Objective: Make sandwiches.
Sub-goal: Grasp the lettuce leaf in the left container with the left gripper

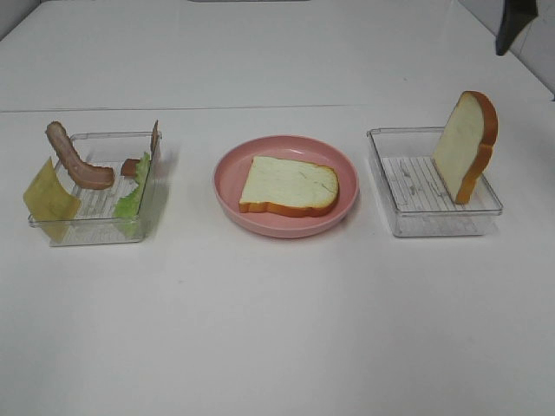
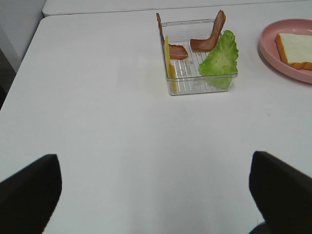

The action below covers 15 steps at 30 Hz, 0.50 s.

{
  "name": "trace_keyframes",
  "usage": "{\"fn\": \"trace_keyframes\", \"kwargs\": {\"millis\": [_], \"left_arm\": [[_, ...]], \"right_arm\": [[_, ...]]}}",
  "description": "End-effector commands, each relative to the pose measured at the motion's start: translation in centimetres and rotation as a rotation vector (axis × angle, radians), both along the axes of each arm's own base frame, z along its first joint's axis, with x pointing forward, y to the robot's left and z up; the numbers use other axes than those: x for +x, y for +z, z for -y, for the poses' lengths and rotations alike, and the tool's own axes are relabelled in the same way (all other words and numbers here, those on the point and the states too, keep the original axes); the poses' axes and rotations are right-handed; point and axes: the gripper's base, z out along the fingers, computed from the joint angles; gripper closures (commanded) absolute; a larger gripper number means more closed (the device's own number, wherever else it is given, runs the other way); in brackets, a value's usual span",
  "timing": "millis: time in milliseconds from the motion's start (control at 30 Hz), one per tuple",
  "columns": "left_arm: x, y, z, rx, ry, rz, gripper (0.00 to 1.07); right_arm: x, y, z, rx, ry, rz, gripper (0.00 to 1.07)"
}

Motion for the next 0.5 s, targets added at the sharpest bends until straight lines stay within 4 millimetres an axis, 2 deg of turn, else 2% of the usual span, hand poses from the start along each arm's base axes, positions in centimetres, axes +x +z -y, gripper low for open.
{"fn": "trace_keyframes", "kwargs": {"millis": [33, 133, 167, 200, 233, 267, 300, 333, 367, 433, 467, 500], "left_arm": [[-0.2, 0.0, 0.0, -0.003, 0.003, 0.017, 0.06], [-0.2, 0.0, 0.0, -0.003, 0.003, 0.017, 0.06], [-0.2, 0.0, 0.0, -0.003, 0.003, 0.017, 0.06], [-0.2, 0.0, 0.0, -0.003, 0.003, 0.017, 0.06], [-0.2, 0.0, 0.0, -0.003, 0.003, 0.017, 0.06], [-0.2, 0.0, 0.0, -0.003, 0.003, 0.017, 0.06], [-0.2, 0.0, 0.0, -0.003, 0.003, 0.017, 0.06], [-0.2, 0.0, 0.0, -0.003, 0.003, 0.017, 0.06], [-0.2, 0.0, 0.0, -0.003, 0.003, 0.017, 0.06], [-0.2, 0.0, 0.0, -0.003, 0.003, 0.017, 0.06], [-0.2, 0.0, 0.0, -0.003, 0.003, 0.017, 0.06], [-0.2, 0.0, 0.0, -0.003, 0.003, 0.017, 0.06]], "right_arm": [[-1.0, 0.0, 1.1, -0.027, 0.015, -0.080, 0.13], [-2.3, -0.2, 1.4, -0.061, 0.018, -0.110, 0.13], [-3.7, -0.3, 1.3, -0.062, 0.018, -0.114, 0.13], [-3.7, -0.3, 1.3, -0.062, 0.018, -0.114, 0.13], [-4.6, -0.4, 1.3, -0.061, 0.018, -0.119, 0.13], [-6.8, -0.3, 1.3, -0.058, 0.015, -0.120, 0.13], [-6.8, -0.3, 1.3, -0.058, 0.015, -0.120, 0.13], [-8.0, -0.3, 1.2, -0.056, 0.015, -0.123, 0.13], [-8.0, -0.3, 1.2, -0.056, 0.015, -0.123, 0.13], [-12.8, -0.6, 1.1, -0.059, 0.016, -0.100, 0.13], [-12.8, -0.6, 1.1, -0.059, 0.016, -0.100, 0.13], [-14.1, -0.5, 1.1, -0.062, 0.016, -0.086, 0.13]]}}
